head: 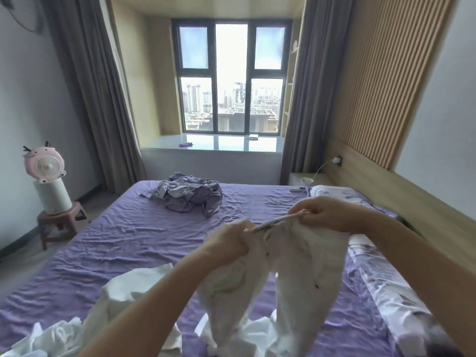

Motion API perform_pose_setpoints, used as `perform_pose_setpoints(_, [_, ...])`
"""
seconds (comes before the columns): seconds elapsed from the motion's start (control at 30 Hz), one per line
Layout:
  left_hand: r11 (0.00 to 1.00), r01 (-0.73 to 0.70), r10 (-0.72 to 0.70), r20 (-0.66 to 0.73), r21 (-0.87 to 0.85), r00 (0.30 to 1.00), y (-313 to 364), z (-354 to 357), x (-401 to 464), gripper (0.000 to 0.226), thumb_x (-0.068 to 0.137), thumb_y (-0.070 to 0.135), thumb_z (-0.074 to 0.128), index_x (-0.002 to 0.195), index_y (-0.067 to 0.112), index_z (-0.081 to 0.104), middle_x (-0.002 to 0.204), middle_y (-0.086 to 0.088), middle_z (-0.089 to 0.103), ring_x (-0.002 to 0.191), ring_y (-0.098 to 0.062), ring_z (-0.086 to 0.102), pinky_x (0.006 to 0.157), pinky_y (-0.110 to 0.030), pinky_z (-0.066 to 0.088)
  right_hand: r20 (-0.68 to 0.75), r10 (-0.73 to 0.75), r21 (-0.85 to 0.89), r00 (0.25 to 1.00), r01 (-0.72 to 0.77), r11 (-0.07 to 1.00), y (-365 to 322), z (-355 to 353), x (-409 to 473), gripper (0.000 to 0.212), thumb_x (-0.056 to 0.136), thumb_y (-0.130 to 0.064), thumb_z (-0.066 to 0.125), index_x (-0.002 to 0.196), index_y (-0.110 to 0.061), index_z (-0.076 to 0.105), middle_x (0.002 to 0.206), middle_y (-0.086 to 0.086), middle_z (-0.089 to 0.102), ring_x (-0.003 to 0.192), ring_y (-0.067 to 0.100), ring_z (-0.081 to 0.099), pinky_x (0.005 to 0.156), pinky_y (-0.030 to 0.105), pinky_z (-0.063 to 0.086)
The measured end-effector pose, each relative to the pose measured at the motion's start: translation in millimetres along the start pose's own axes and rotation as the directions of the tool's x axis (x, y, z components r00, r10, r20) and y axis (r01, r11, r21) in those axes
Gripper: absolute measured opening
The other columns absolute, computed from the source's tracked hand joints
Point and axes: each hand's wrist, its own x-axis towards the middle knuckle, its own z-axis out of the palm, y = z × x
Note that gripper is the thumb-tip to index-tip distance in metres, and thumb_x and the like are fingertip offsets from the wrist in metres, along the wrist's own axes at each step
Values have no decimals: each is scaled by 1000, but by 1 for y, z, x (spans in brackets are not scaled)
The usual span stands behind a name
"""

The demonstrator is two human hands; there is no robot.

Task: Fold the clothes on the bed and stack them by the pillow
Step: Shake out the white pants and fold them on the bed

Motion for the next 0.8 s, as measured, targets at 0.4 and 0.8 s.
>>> perform_pose_setpoints(0.4, [694, -59, 282, -196, 717, 939, 75, -10, 10, 24, 99, 35, 36, 117, 21, 43, 107, -1, 65, 95, -24, 65, 65, -30, 42, -231, -52, -405, 972, -47, 913, 28, -30, -56, 28, 98, -24, 38, 124, -30, 48, 114, 4, 63, 100, 20, 61, 85, 35, 47])
perform_pose_setpoints(0.8, [616, -213, 376, -45, 759, 925, 145, -72, 11, 65, 67, 79, 51, 87, 22, 26, 61, 7, 37, 61, -20, 47, 47, -26, 22, -338, -213, -343, 917, 91, 935, 34, -81, -95, 36, 80, -61, 55, 98, -30, 56, 72, -19, 55, 70, -4, 55, 62, 12, 39])
